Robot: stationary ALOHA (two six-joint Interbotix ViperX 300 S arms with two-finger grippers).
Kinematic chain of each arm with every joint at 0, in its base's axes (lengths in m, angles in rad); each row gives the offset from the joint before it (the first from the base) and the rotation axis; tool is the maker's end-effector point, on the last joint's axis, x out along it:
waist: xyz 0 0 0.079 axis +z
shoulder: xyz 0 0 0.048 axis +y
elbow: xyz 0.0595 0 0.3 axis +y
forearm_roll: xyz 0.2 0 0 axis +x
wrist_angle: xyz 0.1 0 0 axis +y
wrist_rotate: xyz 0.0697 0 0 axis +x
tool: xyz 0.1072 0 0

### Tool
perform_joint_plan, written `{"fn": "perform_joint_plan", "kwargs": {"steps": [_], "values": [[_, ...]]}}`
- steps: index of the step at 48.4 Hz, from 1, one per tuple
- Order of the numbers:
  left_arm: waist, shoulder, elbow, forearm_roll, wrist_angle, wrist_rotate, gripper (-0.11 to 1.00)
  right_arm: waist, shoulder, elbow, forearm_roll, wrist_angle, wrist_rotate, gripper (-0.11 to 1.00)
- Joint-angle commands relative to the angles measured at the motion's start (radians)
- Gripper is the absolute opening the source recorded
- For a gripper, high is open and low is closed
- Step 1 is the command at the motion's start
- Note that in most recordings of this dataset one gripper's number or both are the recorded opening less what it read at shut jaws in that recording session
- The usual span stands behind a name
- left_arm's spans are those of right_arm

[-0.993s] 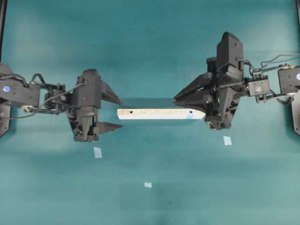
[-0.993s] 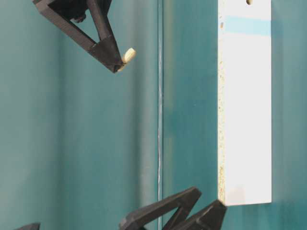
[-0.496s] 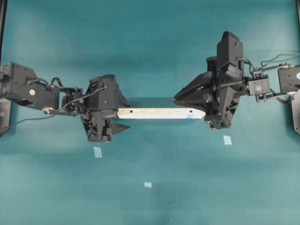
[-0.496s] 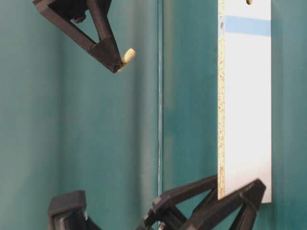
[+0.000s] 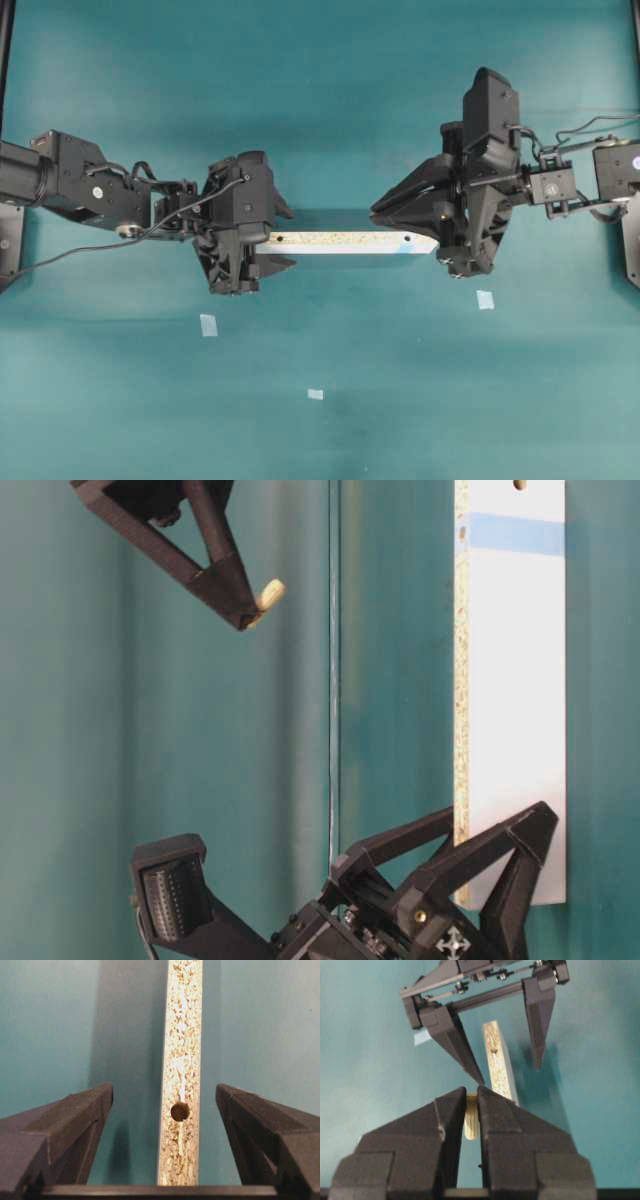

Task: Insert the rod into the hole on the wooden board.
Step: 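Move the left gripper to the board's left end and grasp it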

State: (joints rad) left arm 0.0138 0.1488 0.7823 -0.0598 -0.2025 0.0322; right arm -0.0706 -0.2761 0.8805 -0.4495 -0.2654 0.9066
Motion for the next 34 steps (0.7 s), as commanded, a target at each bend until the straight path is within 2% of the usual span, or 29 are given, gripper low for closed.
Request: {"fn": "perform_joint_plan", "kwargs": {"steps": [1, 9, 20, 34], "values": [[0.002, -0.015, -0.011, 0.002, -0.008, 0.008, 0.93, -0.002, -0.009, -0.003, 0.000, -0.012, 0.002, 0.10], [0.003, -0.015, -0.008, 0.003, -0.008, 0.011, 0.89, -0.002, -0.009, 0.002, 0.000, -0.011, 0.002, 0.10], [-0.005, -0.015, -0.011, 0.003, -0.011, 0.072, 0.62, -0.002, -0.008, 0.002, -0.002, -0.011, 0.002, 0.10], [-0.029, -0.011, -0.012, 0.002, -0.005, 0.074, 0.61, -0.006, -0.008, 0.000, 0.000, -0.011, 0.002, 0.10]]}}
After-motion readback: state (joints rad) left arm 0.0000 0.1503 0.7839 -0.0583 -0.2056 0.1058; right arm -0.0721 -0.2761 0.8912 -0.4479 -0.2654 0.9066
